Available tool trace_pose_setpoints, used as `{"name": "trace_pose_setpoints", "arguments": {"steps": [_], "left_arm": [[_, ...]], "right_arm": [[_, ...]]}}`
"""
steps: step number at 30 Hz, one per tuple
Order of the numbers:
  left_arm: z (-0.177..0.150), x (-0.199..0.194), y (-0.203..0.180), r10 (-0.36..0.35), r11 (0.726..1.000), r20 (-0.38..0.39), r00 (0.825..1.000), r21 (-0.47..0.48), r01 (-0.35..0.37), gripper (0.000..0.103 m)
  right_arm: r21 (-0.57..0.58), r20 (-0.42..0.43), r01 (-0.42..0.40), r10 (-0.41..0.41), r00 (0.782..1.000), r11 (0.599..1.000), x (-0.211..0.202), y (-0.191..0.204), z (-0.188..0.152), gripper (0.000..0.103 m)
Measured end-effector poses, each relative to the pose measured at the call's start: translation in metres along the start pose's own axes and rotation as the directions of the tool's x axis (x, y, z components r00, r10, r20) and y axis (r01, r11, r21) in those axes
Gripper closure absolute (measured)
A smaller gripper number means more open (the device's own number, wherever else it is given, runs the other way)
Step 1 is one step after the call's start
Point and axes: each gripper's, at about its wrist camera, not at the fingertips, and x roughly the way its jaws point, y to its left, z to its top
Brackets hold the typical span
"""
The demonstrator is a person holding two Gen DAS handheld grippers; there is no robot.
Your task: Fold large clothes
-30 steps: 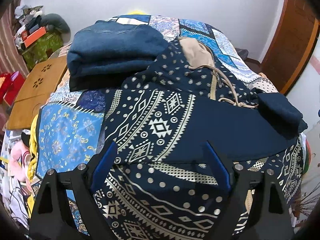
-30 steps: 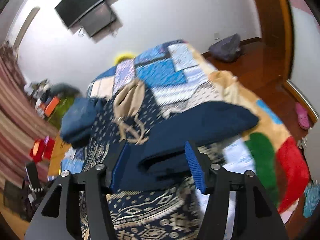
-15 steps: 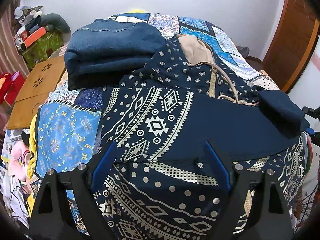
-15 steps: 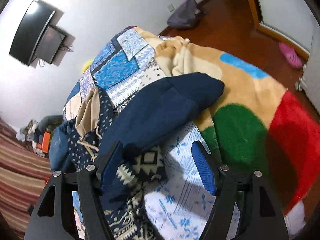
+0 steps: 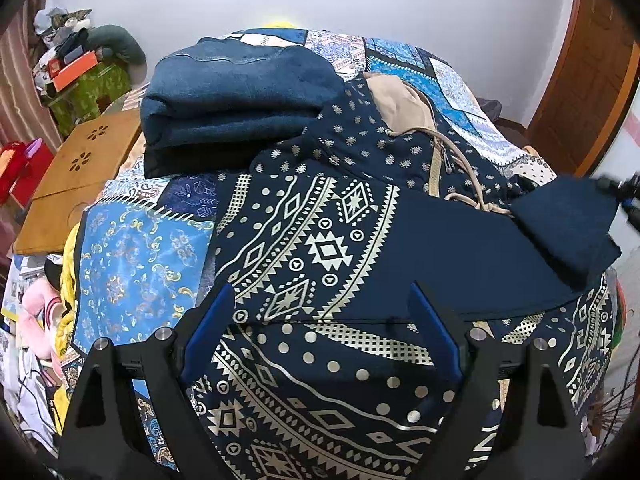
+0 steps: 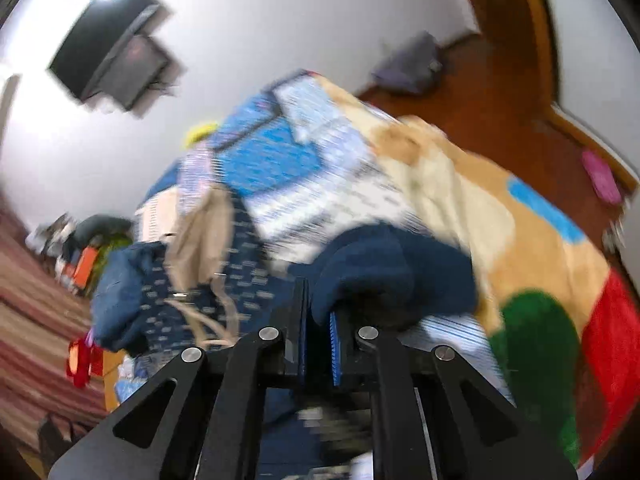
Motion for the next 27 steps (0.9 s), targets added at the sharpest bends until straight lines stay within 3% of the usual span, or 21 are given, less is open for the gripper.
{"name": "trace_pose_setpoints", "arguments": {"steps": [5, 10, 13, 17, 20, 24, 27], "left_arm": [[-0.002, -0.005, 0.011, -0.012, 0.999, 0.010, 1.000, -0.036, 0.013, 0.015], [-0.005, -0.012, 0.020, -0.003, 0.999, 0.016, 1.000, -0.049, 0.004, 0.015], [-0.008, -0.015, 0.026, 0.002, 0.998, 0.016, 1.000, -0.060, -0.001, 0.015], [-0.013, -0.019, 0.035, 0.014, 0.997, 0.010, 1.000, -0.076, -0.013, 0.015], [-0.017, -0.021, 0.041, 0.026, 0.996, 0.001, 1.000, -0.087, -0.026, 0.015], [-0.021, -0.019, 0.044, 0.030, 0.995, -0.020, 0.999, -0.094, -0.032, 0.015], [-0.021, -0.017, 0.041, 0.023, 0.996, -0.034, 0.999, -0.087, -0.026, 0.015]], "right_arm": [[-0.166, 0.019, -0.127, 0.132, 0.991, 0.978, -0.022, 0.075, 0.002, 0.096], [-0.314, -0.056, -0.212, 0.205, 0.977, 0.925, -0.011, 0.141, -0.027, 0.096], [-0.398, -0.143, -0.224, 0.181, 0.973, 0.889, 0.016, 0.170, -0.062, 0.096], [-0.474, -0.345, -0.252, 0.086, 0.935, 0.844, 0.068, 0.183, -0.122, 0.096], [-0.513, -0.419, -0.248, 0.013, 0.908, 0.822, 0.091, 0.179, -0.155, 0.095], [-0.541, -0.438, -0.235, -0.032, 0.899, 0.807, 0.097, 0.178, -0.164, 0.095], [-0.520, -0.473, -0.251, -0.030, 0.881, 0.816, 0.089, 0.174, -0.151, 0.086]]}}
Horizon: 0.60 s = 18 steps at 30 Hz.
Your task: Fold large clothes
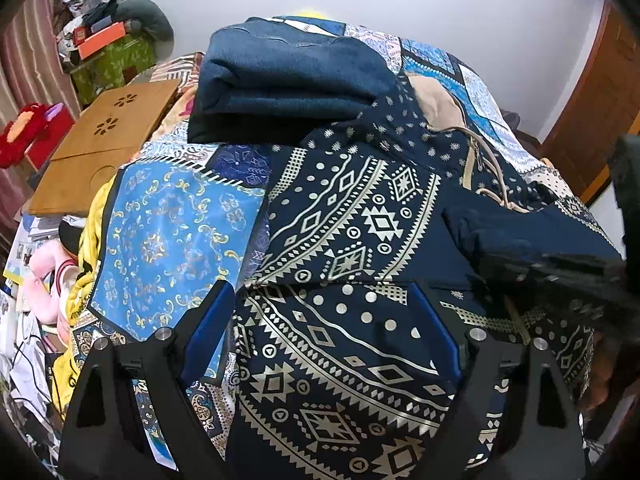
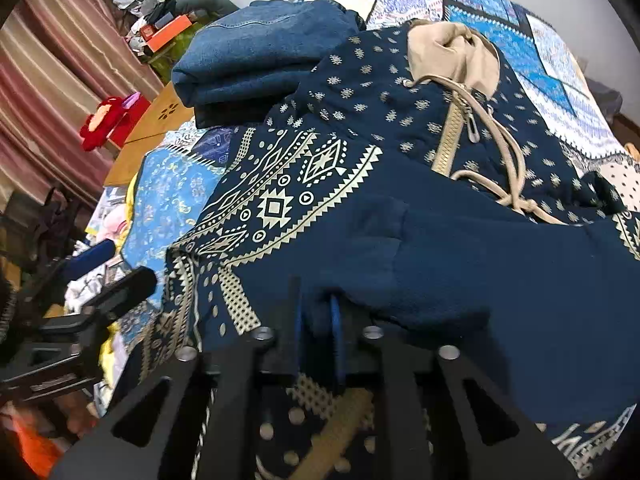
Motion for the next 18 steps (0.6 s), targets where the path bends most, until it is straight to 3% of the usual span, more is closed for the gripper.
{"name": "trace_pose_setpoints", "arguments": {"steps": [2, 5, 7, 9, 13, 18], "left_arm": [[0.002, 0.000, -0.005, -0.005, 1.000, -0.002, 1.000, 0.018, 0.005, 0.015], [0.008, 0.000, -0.018, -0.004, 0.998, 0.005, 1.000, 0.064, 0.003, 0.015], [0.014, 0.001, -0.029, -0.013, 0.995, 0.004, 1.000, 0.094, 0.012, 0.015], [0.020, 0.002, -0.042, -0.038, 0.992, -0.004, 0.999, 0.123, 0.039, 0.015], [0.024, 0.008, -0.079, -0.091, 0.974, -0.024, 0.996, 0.206, 0.094, 0.015], [0.017, 0.028, -0.118, -0.111, 0.946, -0.090, 0.990, 0.295, 0.133, 0.015]], "right_arm": [[0.034, 0.030, -0.029, 0.028, 0.999, 0.999, -0.016, -0.011, -0.001, 0.084], [0.065, 0.127, 0.012, -0.021, 0.992, 0.998, -0.044, -0.024, -0.008, 0.081], [0.099, 0.181, 0.047, -0.064, 0.981, 0.994, -0.070, -0.042, -0.015, 0.065], [0.140, 0.234, 0.066, -0.098, 0.967, 0.988, -0.090, -0.058, -0.021, 0.058], [0.225, 0.299, 0.141, -0.206, 0.932, 0.964, -0.130, -0.094, -0.032, 0.056], [0.306, 0.321, 0.233, -0.330, 0.888, 0.923, -0.159, -0.126, -0.044, 0.055]]}}
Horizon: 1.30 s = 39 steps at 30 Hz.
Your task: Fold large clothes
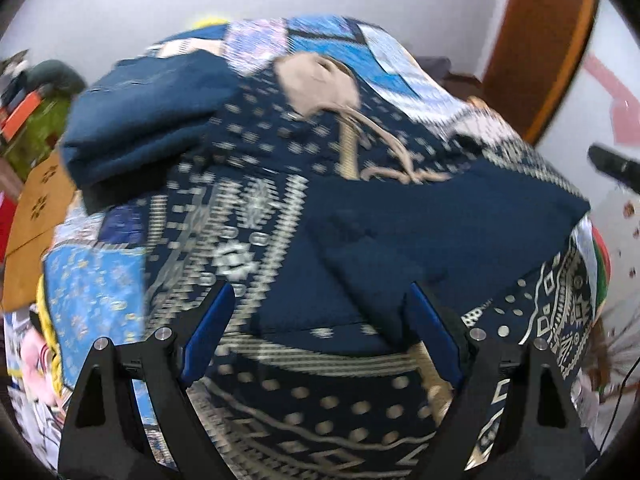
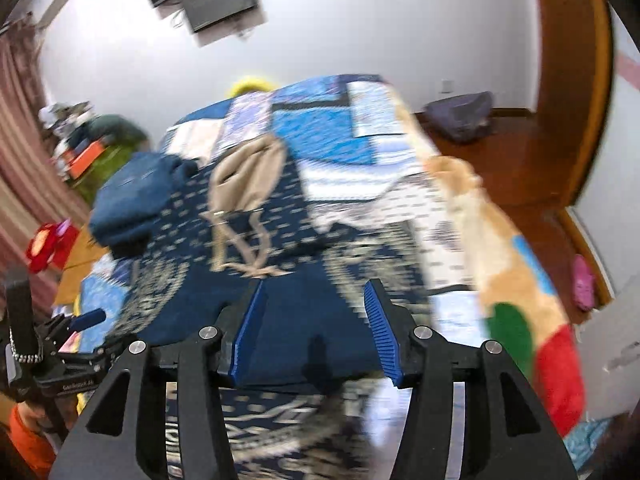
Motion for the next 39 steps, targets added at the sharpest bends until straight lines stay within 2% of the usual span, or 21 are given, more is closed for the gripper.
{"name": "trace_pose_setpoints", "arguments": {"steps": [2, 5, 10, 12, 13, 15, 17, 21, 26, 28, 32, 35, 37, 39], "left_arm": [[0.000, 0.018, -0.011, -0.004, 1.000, -0.052, 0.999, 0.029, 0.005, 0.015], [-0.001, 0.044, -0.020, 0.030, 0.998, -0.113, 0.993, 0.067, -0.023, 0.015], [0.017, 0.051, -0.017, 0.036, 0.996, -0.079, 0.996, 0.080, -0.030, 0.019], [0.023, 0.054, -0.015, 0.031, 0.997, -0.073, 0.997, 0.075, -0.025, 0.043], [0.026, 0.056, -0.014, 0.019, 0.997, -0.074, 0.997, 0.072, -0.013, 0.050], [0.031, 0.060, -0.010, -0.015, 0.998, -0.078, 0.997, 0.056, 0.020, 0.082], [0.036, 0.058, -0.002, -0.043, 0.999, -0.062, 0.997, 0.010, 0.043, 0.092], [0.052, 0.023, 0.027, -0.111, 0.989, 0.071, 0.991, -0.095, 0.118, 0.093], [0.066, -0.033, 0.057, -0.111, 0.981, 0.252, 0.961, -0.127, 0.147, 0.094], [0.065, -0.047, 0.067, -0.105, 0.979, 0.298, 0.949, -0.137, 0.151, 0.094], [0.051, -0.045, 0.086, -0.051, 0.976, 0.306, 0.951, -0.186, 0.112, 0.094], [0.038, -0.031, 0.106, -0.009, 0.968, 0.257, 0.966, -0.240, 0.073, 0.094], [0.031, -0.020, 0.116, 0.021, 0.965, 0.222, 0.975, -0.261, 0.039, 0.094], [0.021, -0.006, 0.127, 0.045, 0.960, 0.167, 0.985, -0.281, 0.004, 0.093]], "right_arm": [[0.022, 0.011, 0.024, -0.024, 1.000, 0.999, -0.005, -0.013, -0.001, 0.055], [0.087, 0.024, 0.045, -0.048, 0.999, 0.995, -0.013, -0.036, -0.004, 0.055], [0.160, 0.011, 0.047, -0.050, 0.999, 0.986, -0.016, -0.060, -0.013, 0.054], [0.166, -0.004, 0.055, -0.056, 0.998, 0.985, -0.013, -0.065, -0.015, 0.054], [0.168, -0.010, 0.058, -0.057, 0.998, 0.984, -0.011, -0.065, -0.016, 0.054], [0.169, -0.016, 0.052, -0.050, 0.999, 0.984, -0.009, -0.067, -0.018, 0.054], [0.163, -0.020, 0.052, -0.050, 0.999, 0.985, -0.007, -0.066, -0.018, 0.054], [0.137, -0.015, 0.060, -0.059, 0.998, 0.989, -0.005, -0.062, -0.014, 0.054], [0.099, -0.008, 0.071, -0.070, 0.998, 0.993, 0.002, -0.055, -0.004, 0.054], [0.095, -0.020, 0.040, -0.039, 0.999, 0.995, 0.012, -0.052, -0.003, 0.054], [0.161, -0.100, -0.012, 0.028, 0.995, 0.987, 0.042, -0.052, -0.011, 0.054], [0.190, -0.138, -0.051, 0.078, 0.987, 0.980, 0.055, -0.047, -0.021, 0.052], [0.171, -0.144, -0.053, 0.078, 0.987, 0.984, 0.057, -0.040, -0.024, 0.044], [0.108, -0.139, -0.037, 0.052, 0.989, 0.993, 0.056, -0.030, -0.028, 0.042]]}}
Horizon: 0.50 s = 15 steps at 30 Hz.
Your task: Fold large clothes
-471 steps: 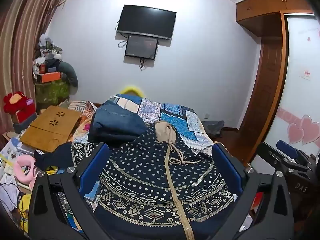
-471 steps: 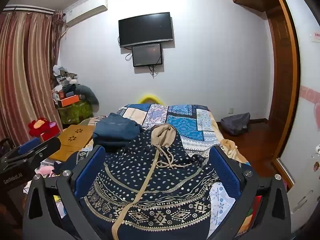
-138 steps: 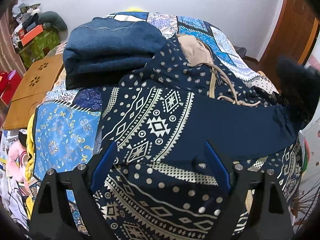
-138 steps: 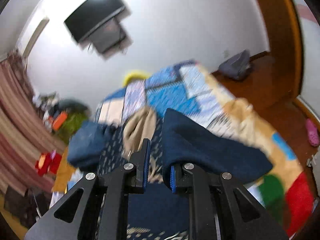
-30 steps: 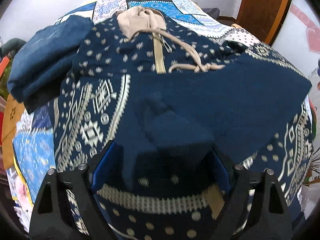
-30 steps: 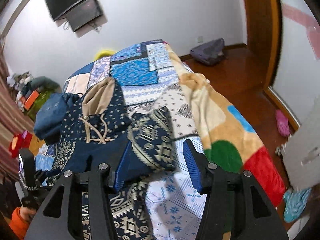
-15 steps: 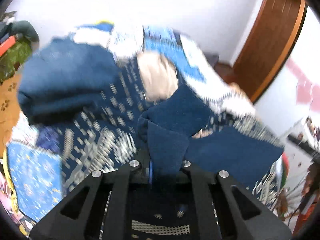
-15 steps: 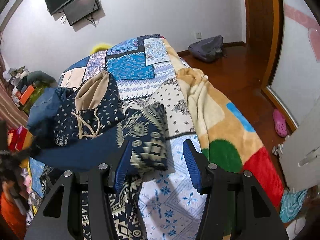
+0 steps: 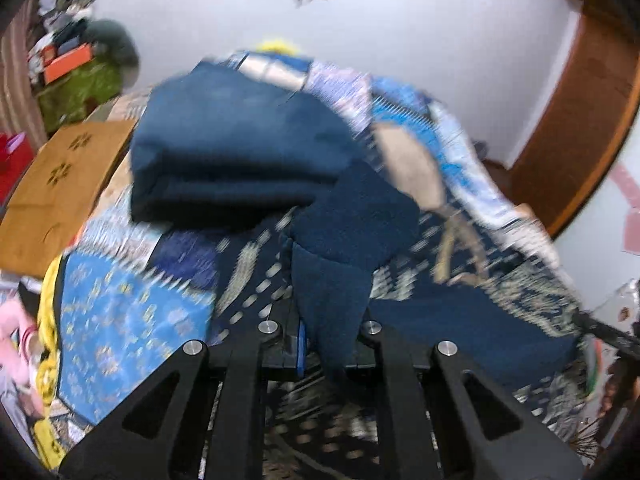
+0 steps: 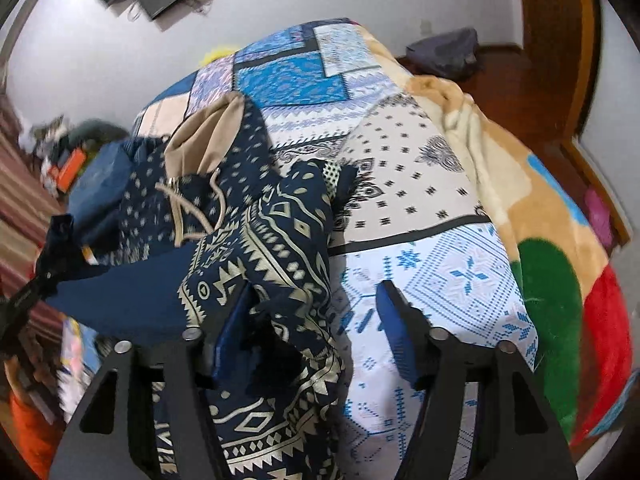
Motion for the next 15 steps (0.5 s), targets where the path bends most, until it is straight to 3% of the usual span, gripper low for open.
{"name": "trace_pose_setpoints", "arguments": {"steps": [4, 8, 12, 15], "left_arm": [[-0.025, 0.027, 0.019, 0.087, 0.996, -0.111, 0.990, -0.009, -0.088, 0.086], [-0.048, 0.039, 0.037, 0.192, 0.981, -0.170, 0.966, 0.000, -0.195, 0.069], [-0.063, 0.032, 0.061, 0.200, 0.975, -0.181, 0.963, -0.062, -0.214, 0.043], [-0.066, 0.023, 0.067, 0.185, 0.977, -0.189, 0.964, -0.067, -0.201, 0.042]], "right_arm": [[-0.093, 0.002, 0.030, -0.030, 1.000, 0.995, 0.004, 0.014, -0.006, 0.041], [-0.103, 0.008, 0.047, -0.046, 0.999, 0.994, 0.005, 0.015, -0.007, 0.041], [-0.100, 0.009, 0.038, -0.038, 0.999, 0.994, 0.005, 0.013, -0.007, 0.041], [-0.101, 0.008, 0.045, -0.044, 0.999, 0.994, 0.006, 0.015, -0.007, 0.041]]}}
